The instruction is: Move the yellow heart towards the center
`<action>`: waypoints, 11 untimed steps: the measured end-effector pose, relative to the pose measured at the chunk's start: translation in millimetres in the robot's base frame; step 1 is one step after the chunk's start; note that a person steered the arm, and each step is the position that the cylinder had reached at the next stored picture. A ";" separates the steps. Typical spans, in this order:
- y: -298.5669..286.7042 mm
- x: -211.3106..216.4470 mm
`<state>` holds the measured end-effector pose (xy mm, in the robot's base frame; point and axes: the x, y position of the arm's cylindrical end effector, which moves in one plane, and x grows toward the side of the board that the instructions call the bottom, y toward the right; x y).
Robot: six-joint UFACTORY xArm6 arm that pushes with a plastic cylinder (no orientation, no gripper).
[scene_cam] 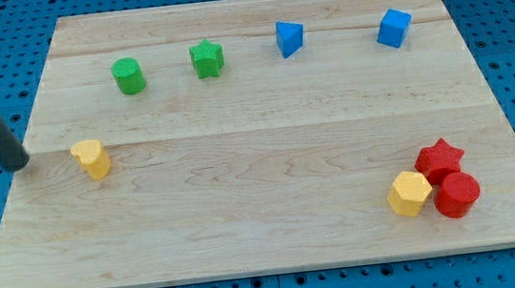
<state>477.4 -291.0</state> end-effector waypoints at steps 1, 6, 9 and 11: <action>52.5 6.9; 193.8 -24.6; 103.4 -25.4; 74.0 -71.1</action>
